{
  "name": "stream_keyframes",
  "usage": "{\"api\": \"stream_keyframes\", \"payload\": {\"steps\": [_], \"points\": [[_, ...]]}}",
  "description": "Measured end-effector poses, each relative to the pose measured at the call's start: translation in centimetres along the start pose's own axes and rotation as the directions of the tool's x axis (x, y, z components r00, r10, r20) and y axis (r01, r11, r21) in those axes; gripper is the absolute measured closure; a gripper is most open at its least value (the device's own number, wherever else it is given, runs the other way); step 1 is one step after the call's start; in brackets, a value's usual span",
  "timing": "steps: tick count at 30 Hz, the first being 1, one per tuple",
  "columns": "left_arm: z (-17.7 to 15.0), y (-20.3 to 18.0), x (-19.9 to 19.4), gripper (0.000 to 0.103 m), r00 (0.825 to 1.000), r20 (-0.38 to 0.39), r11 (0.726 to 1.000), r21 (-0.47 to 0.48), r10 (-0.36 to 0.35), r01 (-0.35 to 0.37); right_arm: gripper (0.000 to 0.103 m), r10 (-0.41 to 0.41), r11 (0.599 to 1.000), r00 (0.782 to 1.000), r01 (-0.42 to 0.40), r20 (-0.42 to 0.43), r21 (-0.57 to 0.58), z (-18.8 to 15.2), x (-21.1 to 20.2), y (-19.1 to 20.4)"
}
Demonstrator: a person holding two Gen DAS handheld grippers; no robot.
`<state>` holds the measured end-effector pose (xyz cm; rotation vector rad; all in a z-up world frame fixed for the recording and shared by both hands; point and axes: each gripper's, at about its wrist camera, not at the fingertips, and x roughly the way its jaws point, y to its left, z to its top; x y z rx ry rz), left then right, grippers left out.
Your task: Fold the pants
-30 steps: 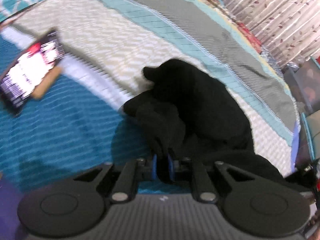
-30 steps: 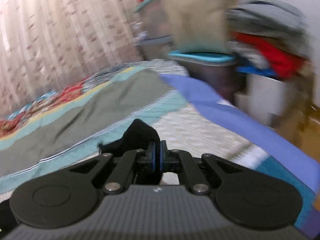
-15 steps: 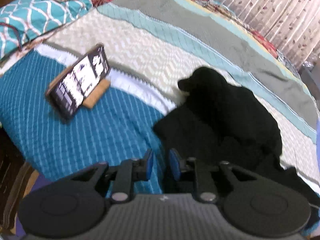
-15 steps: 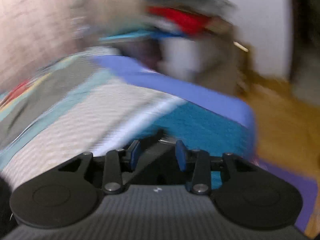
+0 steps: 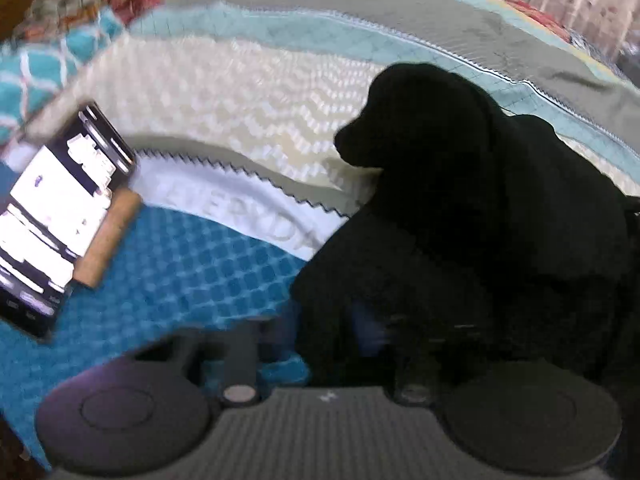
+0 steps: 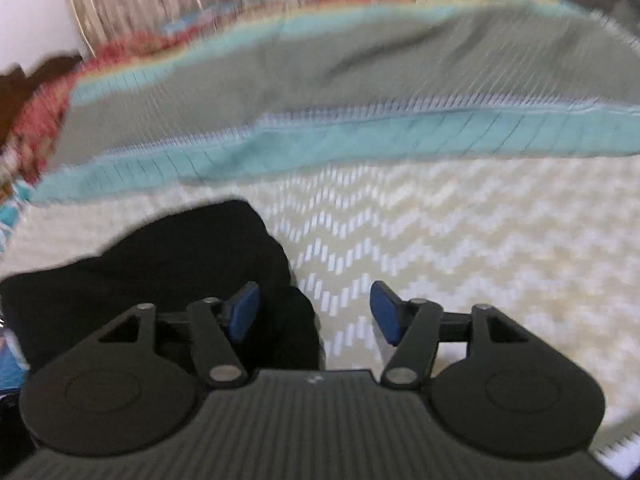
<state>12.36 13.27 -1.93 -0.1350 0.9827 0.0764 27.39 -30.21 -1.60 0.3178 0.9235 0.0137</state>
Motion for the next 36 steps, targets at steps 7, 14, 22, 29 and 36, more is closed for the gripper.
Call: {"api": "stream_keyframes", "payload": {"steps": [7, 14, 22, 29, 36], "points": [[-2.8, 4.3, -7.6, 0.087, 0.984, -0.003, 0.982, -0.069, -0.176, 0.175, 0.094, 0.176, 0.972, 0.948, -0.125, 0.264, -0.197, -0.1, -8.7, 5.1], [1.3, 7.4, -7.7, 0.057, 0.977, 0.14, 0.951, -0.242, -0.163, 0.194, 0.07, 0.538, 0.634, 0.817, -0.555, -0.209, -0.538, -8.3, -14.2, 13.8], [6.5, 2.3, -2.2, 0.005, 0.961, 0.255, 0.984, -0.107, -0.109, 0.14, 0.063, 0.458, 0.846, 0.889, -0.439, -0.01, -0.302, 0.2, -9.8, 11.2], [6.7, 0.4, 0.4, 0.01, 0.959, 0.226, 0.982, -0.032, -0.173, 0.185, 0.023, 0.207, 0.888, 0.973, -0.232, -0.104, -0.397, 5.6, 2.8, 15.3], [6.8, -0.3, 0.6, 0.093, 0.958, 0.169, 0.973, 0.014, -0.23, 0.231, 0.086, 0.054, 0.843, 0.933, -0.233, -0.355, -0.484, 4.8, 8.9, 16.1]]}}
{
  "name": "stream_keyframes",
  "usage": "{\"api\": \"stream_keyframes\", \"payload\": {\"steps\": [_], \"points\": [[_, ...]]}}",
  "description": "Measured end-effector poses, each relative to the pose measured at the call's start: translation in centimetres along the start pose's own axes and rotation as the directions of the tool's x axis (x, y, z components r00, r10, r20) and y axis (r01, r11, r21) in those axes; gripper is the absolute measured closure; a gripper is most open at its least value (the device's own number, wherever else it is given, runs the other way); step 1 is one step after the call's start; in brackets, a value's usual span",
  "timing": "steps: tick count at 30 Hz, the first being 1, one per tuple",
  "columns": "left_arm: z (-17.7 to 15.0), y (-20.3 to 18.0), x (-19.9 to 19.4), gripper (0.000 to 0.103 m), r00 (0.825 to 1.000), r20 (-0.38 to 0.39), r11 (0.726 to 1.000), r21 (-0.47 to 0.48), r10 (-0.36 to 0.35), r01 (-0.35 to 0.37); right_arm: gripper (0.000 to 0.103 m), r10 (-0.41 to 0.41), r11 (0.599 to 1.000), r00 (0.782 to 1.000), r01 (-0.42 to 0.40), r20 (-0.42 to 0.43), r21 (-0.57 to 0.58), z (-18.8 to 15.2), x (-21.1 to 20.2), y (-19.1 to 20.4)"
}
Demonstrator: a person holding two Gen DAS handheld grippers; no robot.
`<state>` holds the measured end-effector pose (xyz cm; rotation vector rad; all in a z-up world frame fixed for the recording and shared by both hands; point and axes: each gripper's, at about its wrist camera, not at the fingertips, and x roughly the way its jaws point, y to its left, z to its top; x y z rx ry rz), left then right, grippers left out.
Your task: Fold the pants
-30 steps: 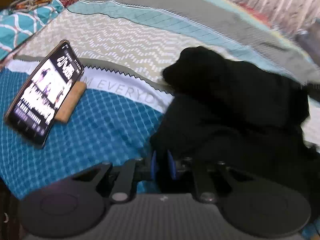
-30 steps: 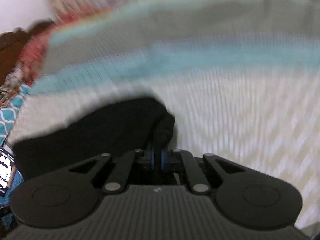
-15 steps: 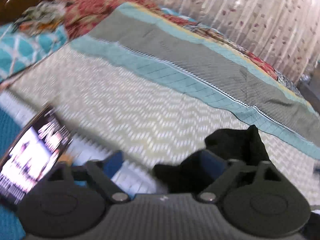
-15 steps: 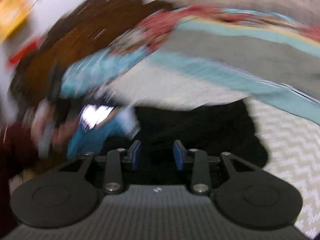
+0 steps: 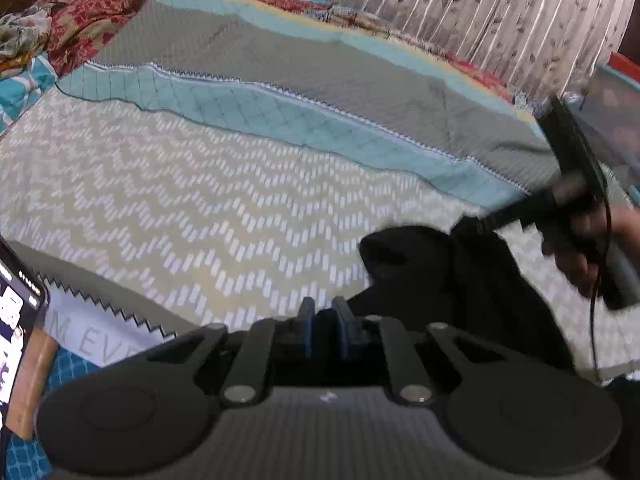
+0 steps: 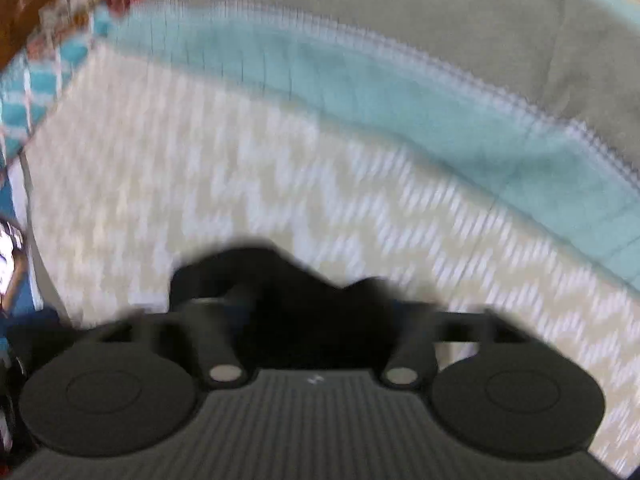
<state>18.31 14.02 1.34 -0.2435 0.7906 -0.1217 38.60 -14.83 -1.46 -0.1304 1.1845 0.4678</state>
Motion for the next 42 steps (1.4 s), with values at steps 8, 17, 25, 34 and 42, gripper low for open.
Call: {"api": "stream_keyframes", "payload": {"steps": [8, 17, 25, 34, 42], "points": [[3.8, -2.1, -2.7, 0.094, 0.989, 0.144, 1.0, 0.013, -0.022, 0.021, 0.089, -0.305, 0.896, 0.858, 0.112, 0.414, 0.429, -8.3, -20.9, -13.0], [4.9, -7.9, 3.1, 0.096, 0.985, 0.161, 0.994, 0.079, 0.068, -0.082, 0.082, -0.721, 0.455, 0.649, 0.181, 0.242, 0.872, -27.0, -31.2, -29.5], [4.3, -7.3, 5.7, 0.022, 0.985, 0.021, 0.98, 0.096, 0.173, -0.174, 0.042, -0.697, 0.256, 0.713, 0.146, 0.078, 0.956, -38.3, -25.7, -31.8], [3.6, -13.9, 9.4, 0.003, 0.985, 0.075, 0.805, 0.568, 0.157, -0.172, 0.042, -0.75, 0.289, 0.657, 0.22, 0.077, 0.932, -37.0, -28.3, -34.3], [1.4, -14.5, 13.1, 0.097, 0.995, -0.029, 0.798, 0.6, 0.094, -0.059, 0.043, -0.747, 0.123, 0.664, 0.091, 0.032, 0.988, -43.8, -29.5, -36.2]]}}
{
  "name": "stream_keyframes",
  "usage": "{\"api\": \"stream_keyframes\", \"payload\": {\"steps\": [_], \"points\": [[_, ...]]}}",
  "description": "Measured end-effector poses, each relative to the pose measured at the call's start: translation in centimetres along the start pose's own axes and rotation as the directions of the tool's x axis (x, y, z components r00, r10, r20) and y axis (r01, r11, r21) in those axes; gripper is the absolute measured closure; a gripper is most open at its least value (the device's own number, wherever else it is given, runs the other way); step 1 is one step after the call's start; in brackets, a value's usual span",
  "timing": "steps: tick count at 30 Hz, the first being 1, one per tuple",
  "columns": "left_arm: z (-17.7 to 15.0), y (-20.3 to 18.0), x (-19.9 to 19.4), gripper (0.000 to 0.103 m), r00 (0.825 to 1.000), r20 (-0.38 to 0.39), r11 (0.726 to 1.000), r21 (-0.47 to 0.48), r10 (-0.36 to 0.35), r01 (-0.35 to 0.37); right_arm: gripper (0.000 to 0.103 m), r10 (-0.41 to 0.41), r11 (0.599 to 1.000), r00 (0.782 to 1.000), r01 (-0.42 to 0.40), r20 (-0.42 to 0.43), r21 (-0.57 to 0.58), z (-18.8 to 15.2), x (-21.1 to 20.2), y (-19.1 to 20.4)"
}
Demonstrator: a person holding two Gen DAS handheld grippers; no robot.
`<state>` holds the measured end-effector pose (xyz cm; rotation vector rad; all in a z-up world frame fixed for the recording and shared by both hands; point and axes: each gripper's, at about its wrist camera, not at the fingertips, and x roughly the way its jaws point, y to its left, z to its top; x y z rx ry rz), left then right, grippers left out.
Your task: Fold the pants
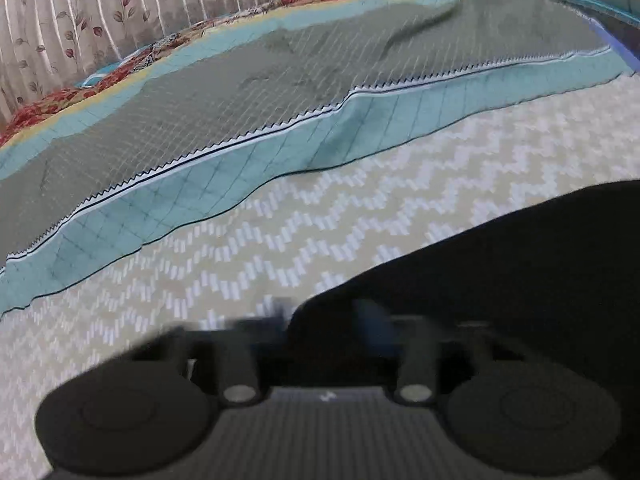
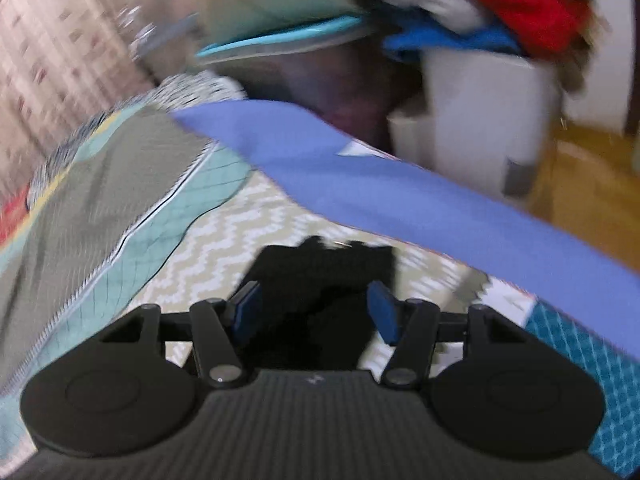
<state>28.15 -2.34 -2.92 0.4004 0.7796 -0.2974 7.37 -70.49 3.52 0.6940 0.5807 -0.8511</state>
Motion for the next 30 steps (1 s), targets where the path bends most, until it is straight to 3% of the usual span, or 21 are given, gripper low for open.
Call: {"api": "stream_keyframes", "payload": {"steps": [4, 9, 11, 12, 16, 23, 27, 30], "points": [[-0.2, 0.0, -0.9, 0.099, 0.998, 0.019, 0.998, -0.023, 0.053, -0.052, 0.047, -0.023, 0.999, 0.999, 0.024, -0.024, 0.047, 0.1, 0.1, -2.4], [-0.1, 1.4, -4.9, 0.099, 0.985, 0.116, 0.985, -0.129, 0.127, -0.112, 0.05, 0.026, 0.994, 0.997, -0.018, -0.072, 0.103, 0.9, 3.5, -1.7], [-0.1, 1.7, -6.6, 0.099, 0.976, 0.141, 0.974, -0.177, 0.168, -0.142, 0.087, 0.0, 0.995, 0.994, 0.011, -0.114, 0.096, 1.0, 5.1, -0.9], [-0.1, 1.9, -7.5, 0.099, 0.971, 0.153, 0.968, -0.201, 0.182, -0.149, 0.096, -0.026, 0.995, 0.995, 0.035, -0.101, 0.091, 1.1, 5.0, -0.4], [-0.2, 2.7, -11.4, 0.099, 0.961, 0.205, 0.951, -0.285, 0.184, -0.121, 0.096, 0.099, 0.991, 0.994, -0.103, 0.054, 0.081, 2.7, 0.8, 1.1], [-3.9, 2.9, -18.3, 0.099, 0.949, 0.234, 0.915, -0.388, 0.211, -0.108, 0.096, 0.2, 0.974, 0.97, -0.212, 0.139, 0.082, 2.8, -8.2, -1.7], [-7.6, 3.7, -22.2, 0.099, 0.951, 0.222, 0.889, -0.446, 0.218, -0.099, 0.096, 0.213, 0.965, 0.966, -0.231, 0.147, 0.124, 0.1, -12.7, -6.0], [-11.1, 3.9, -24.8, 0.099, 0.956, 0.192, 0.873, -0.475, 0.222, -0.108, 0.096, 0.206, 0.959, 0.97, -0.227, 0.133, 0.168, -4.0, -15.7, -9.2]]}}
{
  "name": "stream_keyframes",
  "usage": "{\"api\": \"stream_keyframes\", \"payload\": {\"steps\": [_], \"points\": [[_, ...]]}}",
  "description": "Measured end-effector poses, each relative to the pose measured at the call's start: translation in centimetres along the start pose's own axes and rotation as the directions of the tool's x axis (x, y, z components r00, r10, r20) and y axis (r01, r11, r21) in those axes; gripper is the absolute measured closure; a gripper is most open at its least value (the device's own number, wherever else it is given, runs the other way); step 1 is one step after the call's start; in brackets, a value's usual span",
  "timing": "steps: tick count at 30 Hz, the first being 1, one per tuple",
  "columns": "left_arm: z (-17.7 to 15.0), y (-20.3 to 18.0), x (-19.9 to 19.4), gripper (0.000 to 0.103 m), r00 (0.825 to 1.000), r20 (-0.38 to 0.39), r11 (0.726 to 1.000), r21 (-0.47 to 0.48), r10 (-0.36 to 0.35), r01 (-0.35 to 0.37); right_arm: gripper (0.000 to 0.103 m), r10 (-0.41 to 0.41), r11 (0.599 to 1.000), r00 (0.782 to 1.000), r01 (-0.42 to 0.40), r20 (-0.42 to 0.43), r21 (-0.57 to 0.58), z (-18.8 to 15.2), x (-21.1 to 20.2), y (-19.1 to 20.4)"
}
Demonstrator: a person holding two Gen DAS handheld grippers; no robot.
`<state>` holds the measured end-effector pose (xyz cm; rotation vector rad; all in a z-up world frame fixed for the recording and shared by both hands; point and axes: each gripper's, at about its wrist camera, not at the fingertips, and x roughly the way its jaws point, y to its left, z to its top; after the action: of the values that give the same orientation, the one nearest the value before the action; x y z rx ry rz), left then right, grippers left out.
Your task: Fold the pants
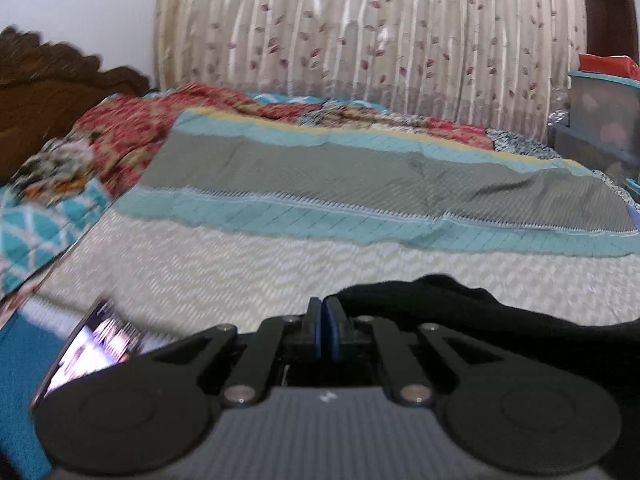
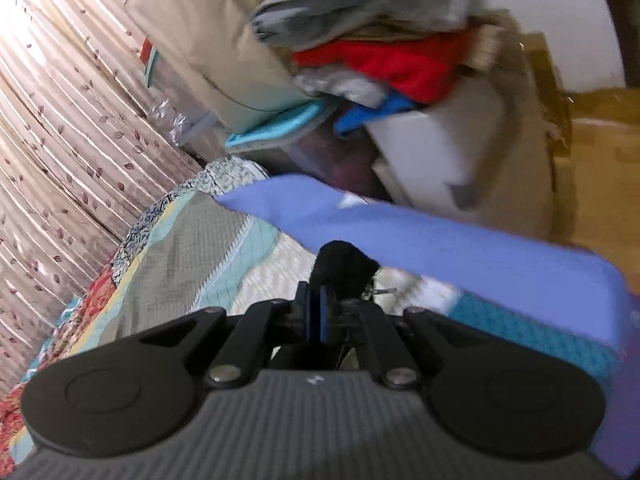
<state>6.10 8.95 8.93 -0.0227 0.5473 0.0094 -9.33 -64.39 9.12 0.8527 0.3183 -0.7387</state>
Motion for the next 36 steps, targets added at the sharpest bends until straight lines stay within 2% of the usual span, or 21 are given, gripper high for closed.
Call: {"api": "stream_keyframes", "payload": {"steps": [4, 8, 10, 12, 13, 14, 15, 16, 18, 21, 22, 24, 25, 27, 28, 29, 31, 33, 34, 35, 36], "points": [[-3.2, 2.2, -2.5, 0.099, 0.997, -0.068, 0.999, -0.042, 0.02, -0.023, 0.096, -0.06, 0.997, 0.997, 0.063, -0.045, 0.049, -5.0, -3.2, -4.3], [-6.3, 2.5, -2.9, 0.097, 0.987, -0.158, 0.999, -0.035, 0.023, -0.029, 0.094, -0.147, 0.983, 0.982, 0.158, -0.116, 0.095, -8.6, -3.0, -7.9], [-7.5, 2.4, -2.7, 0.095, 0.979, -0.194, 0.998, -0.019, 0.062, -0.067, 0.071, -0.16, 0.98, 0.982, 0.17, -0.099, 0.107, -8.3, -2.8, -8.5], [-8.1, 3.3, -2.8, 0.094, 0.971, -0.234, 0.995, -0.07, 0.052, -0.071, 0.063, -0.207, 0.973, 0.977, 0.212, -0.056, 0.096, -7.8, -3.4, -7.9], [-8.1, 4.1, -3.0, 0.086, 0.968, -0.248, 0.991, -0.116, 0.037, -0.067, 0.063, -0.212, 0.974, 0.977, 0.214, -0.036, 0.073, -7.5, -3.8, -7.3], [-7.9, 4.9, -3.2, 0.077, 0.966, -0.255, 0.985, -0.157, 0.032, -0.074, 0.063, -0.203, 0.978, 0.979, 0.203, -0.016, 0.041, -7.2, -4.2, -6.5], [-7.6, 5.7, -3.4, 0.057, 0.966, -0.254, 0.977, -0.192, 0.039, -0.09, 0.063, -0.191, 0.982, 0.982, 0.191, 0.002, 0.016, -7.0, -4.6, -6.1], [-7.7, 6.3, -3.9, 0.049, 0.968, -0.245, 0.969, -0.223, 0.053, -0.11, 0.063, -0.175, 0.985, 0.984, 0.175, 0.016, -0.002, -7.0, -5.1, -5.4], [-7.1, 7.7, -4.3, 0.048, 0.972, -0.23, 0.955, -0.278, 0.042, -0.107, 0.062, -0.104, 0.994, 0.995, 0.104, 0.002, -0.014, -7.3, -5.9, -4.4], [-6.1, 9.0, -4.1, 0.039, 0.973, -0.23, 0.931, -0.358, -0.022, -0.064, 0.062, 0.027, 0.998, 0.994, -0.034, -0.106, -0.059, -9.5, -5.6, -1.8], [-5.7, 9.1, -3.8, 0.036, 0.973, -0.226, 0.926, -0.375, -0.048, -0.041, 0.062, 0.072, 0.991, 0.984, -0.089, -0.162, -0.096, -10.6, -5.2, -0.4], [-5.0, 9.1, -2.9, 0.028, 0.972, -0.222, 0.92, -0.392, -0.072, -0.021, 0.062, 0.162, 0.957, 0.943, -0.222, -0.291, -0.184, -13.8, -4.2, 3.7], [-4.6, 9.2, -2.2, 0.021, 0.97, -0.224, 0.913, -0.408, -0.091, -0.008, 0.062, 0.207, 0.928, 0.912, -0.298, -0.355, -0.225, -15.7, -3.8, 6.0], [-4.1, 9.1, -0.5, 0.017, 0.964, -0.226, 0.901, -0.433, -0.142, 0.031, 0.06, 0.277, 0.823, 0.816, -0.474, -0.508, -0.313, -20.6, -3.4, 11.5], [-3.9, 9.0, 0.6, 0.016, 0.962, -0.23, 0.901, -0.433, -0.15, 0.036, 0.058, 0.291, 0.755, 0.765, -0.553, -0.575, -0.354, -23.2, -3.5, 14.3], [-3.8, 8.8, 1.5, 0.014, 0.96, -0.241, 0.904, -0.426, -0.145, 0.03, 0.056, 0.293, 0.658, 0.704, -0.639, -0.647, -0.398, -26.5, -3.8, 17.3], [-3.8, 8.4, 3.4, 0.01, 0.953, -0.267, 0.908, -0.419, -0.141, 0.017, 0.052, 0.262, 0.482, 0.618, -0.749, -0.741, -0.455, -32.5, -4.7, 22.0], [-4.0, 8.2, 5.2, 0.011, 0.942, -0.298, 0.904, -0.428, -0.154, 0.012, 0.047, 0.21, 0.309, 0.558, -0.817, -0.803, -0.487, -38.2, -5.8, 25.4], [-4.0, 8.1, 6.0, 0.017, 0.936, -0.311, 0.9, -0.436, -0.164, 0.012, 0.043, 0.184, 0.229, 0.546, -0.833, -0.818, -0.504, -40.6, -5.9, 26.9], [-4.1, 7.9, 6.8, 0.021, 0.93, -0.321, 0.896, -0.443, -0.179, 0.02, 0.041, 0.158, 0.153, 0.547, -0.836, -0.822, -0.527, -42.9, -5.9, 28.1], [-4.2, 7.7, 7.4, 0.036, 0.923, -0.329, 0.893, -0.448, -0.2, 0.034, 0.039, 0.133, 0.09, 0.556, -0.831, -0.82, -0.549, -44.9, -5.9, 28.9]]}}
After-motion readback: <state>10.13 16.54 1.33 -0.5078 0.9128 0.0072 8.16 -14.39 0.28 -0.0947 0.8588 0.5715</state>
